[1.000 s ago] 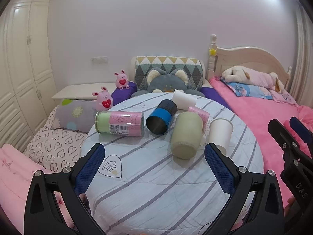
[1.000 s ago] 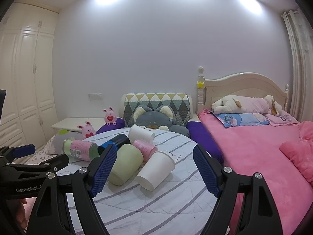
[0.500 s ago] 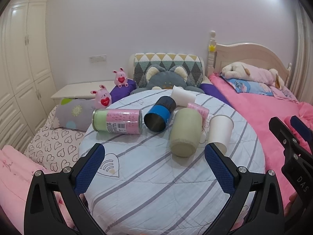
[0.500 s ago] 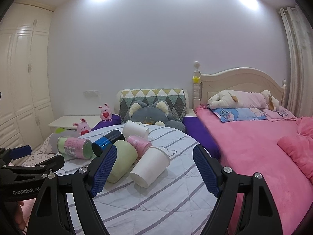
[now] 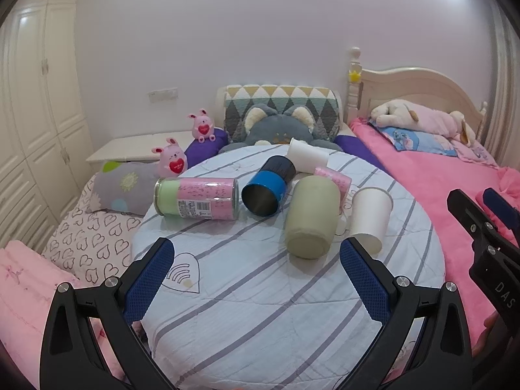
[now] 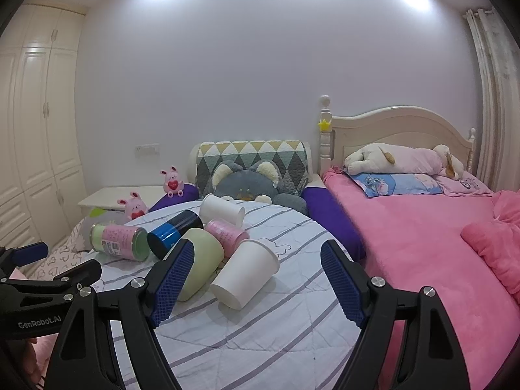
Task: Flip cup upright
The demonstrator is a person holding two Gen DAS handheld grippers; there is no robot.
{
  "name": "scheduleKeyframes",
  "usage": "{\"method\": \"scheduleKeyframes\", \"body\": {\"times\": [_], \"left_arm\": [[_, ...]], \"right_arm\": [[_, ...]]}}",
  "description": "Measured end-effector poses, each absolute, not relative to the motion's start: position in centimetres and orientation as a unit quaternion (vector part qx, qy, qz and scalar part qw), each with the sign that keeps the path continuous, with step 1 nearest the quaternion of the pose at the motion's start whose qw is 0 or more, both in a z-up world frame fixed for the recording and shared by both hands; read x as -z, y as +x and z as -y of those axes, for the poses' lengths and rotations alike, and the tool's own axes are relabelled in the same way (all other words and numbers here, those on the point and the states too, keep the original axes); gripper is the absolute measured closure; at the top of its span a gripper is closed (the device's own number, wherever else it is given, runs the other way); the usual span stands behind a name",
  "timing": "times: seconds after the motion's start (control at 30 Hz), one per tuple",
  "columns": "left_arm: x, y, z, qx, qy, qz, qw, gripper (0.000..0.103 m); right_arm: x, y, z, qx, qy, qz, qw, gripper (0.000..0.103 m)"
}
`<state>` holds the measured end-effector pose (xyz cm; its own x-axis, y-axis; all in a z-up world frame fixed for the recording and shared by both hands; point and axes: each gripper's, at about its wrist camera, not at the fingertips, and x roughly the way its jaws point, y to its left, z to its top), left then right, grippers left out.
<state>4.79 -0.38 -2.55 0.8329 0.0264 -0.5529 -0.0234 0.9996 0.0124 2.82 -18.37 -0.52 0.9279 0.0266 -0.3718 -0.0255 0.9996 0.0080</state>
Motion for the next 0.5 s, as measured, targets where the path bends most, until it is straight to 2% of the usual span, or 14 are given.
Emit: {"method": "scheduleKeyframes", "body": {"times": [0.5], "left_arm": [[3.7, 8.7, -4.5, -0.021, -0.130, -0.358, 0.924, 0.000]], "right_arm": [[1.3, 5.5, 15.9, -0.061, -0.032, -0.206, 0.976, 0.021]]}}
